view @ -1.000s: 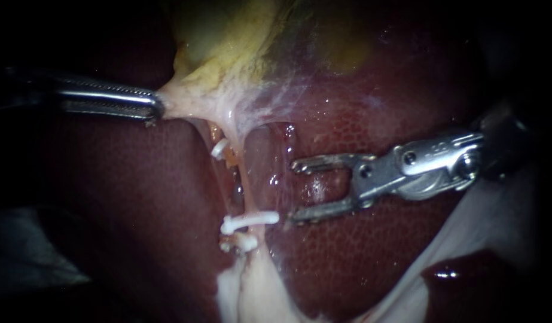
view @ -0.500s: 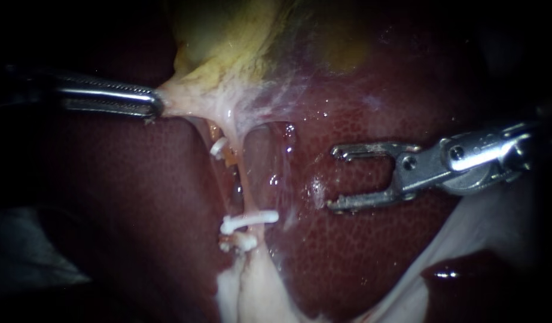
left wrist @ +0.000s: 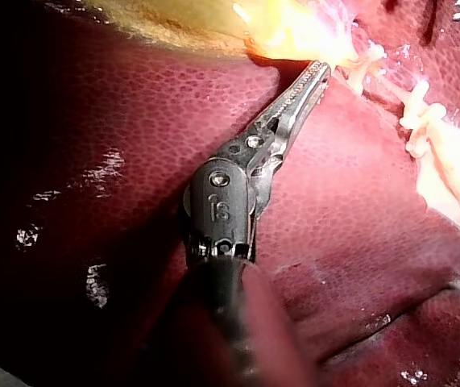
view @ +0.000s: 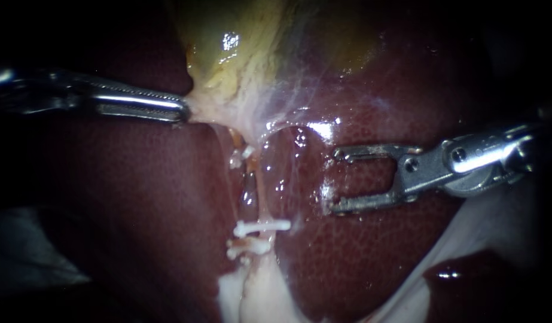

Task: Going back first clip right tube

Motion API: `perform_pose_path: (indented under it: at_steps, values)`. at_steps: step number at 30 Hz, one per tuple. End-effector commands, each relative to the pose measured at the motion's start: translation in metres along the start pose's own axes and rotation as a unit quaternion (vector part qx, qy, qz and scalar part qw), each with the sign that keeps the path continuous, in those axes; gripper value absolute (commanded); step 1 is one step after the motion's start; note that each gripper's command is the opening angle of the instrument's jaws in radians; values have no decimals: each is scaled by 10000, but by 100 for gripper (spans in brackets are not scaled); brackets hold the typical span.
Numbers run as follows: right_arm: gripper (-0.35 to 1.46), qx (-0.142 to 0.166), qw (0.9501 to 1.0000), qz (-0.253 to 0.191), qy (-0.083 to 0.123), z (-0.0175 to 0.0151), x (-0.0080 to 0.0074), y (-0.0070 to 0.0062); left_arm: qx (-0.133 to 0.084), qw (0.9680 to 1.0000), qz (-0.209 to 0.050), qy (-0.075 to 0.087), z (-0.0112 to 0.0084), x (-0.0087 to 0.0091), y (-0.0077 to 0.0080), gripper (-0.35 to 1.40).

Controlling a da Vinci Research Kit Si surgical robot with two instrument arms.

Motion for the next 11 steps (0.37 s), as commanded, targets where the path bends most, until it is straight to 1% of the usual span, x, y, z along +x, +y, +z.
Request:
perform_pose_path:
  at_steps: [1, 5, 11]
  values:
    - [50, 18, 10000, -2, 4, -1, 0, 0, 4, 10000, -33, -24, 1, -2, -1, -35]
    - [50, 34, 10000, -3, 7, -2, 0, 0, -13, 10000, -28, -41, 5, -3, -1, -35]
    - [50, 48, 10000, -4, 9, -2, -1, -1, -13, 10000, -28, -41, 5, -3, -1, -35]
